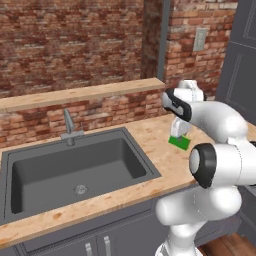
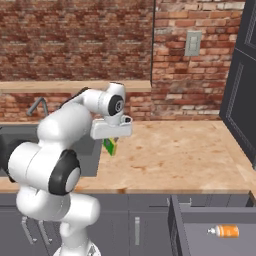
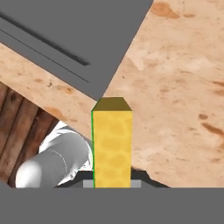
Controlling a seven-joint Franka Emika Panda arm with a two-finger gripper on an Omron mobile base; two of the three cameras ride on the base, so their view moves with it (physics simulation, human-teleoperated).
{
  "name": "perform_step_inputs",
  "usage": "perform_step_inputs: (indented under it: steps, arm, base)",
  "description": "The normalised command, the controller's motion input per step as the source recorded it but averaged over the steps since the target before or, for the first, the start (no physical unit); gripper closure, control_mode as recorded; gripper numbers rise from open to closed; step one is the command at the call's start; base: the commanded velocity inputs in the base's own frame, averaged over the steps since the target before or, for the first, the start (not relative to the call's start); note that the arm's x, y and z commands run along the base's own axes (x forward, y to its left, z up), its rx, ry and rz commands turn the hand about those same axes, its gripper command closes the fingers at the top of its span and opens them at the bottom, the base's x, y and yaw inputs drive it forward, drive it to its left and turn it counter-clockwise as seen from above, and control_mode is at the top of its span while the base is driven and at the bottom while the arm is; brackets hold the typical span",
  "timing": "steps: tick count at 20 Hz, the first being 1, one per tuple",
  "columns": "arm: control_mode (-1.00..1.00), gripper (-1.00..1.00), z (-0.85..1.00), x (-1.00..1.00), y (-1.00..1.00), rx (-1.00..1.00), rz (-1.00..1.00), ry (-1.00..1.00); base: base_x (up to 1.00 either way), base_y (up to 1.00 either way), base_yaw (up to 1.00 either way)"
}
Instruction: Restock the sink supplies by placing the sponge and soap dispenser on the counter and next to the sink. Make sure the soap dispenser is upright.
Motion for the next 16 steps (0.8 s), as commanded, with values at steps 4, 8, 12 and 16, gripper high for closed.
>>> perform_step_inputs:
  steps: [4,8,12,16]
  arm:
    - [-1.00,1.00,0.00,0.57,0.00,0.13,0.00,0.07]
    - [-1.00,1.00,0.00,0.55,0.00,0.14,0.00,0.09]
    - [-1.00,1.00,-0.15,0.41,0.00,0.16,0.00,0.09]
    - [-1.00,1.00,-0.27,0.25,0.00,0.16,0.00,0.08]
  base:
    - [0.00,0.00,0.00]
    - [0.00,0.00,0.00]
    - [0.00,0.00,0.00]
    - [0.00,0.00,0.00]
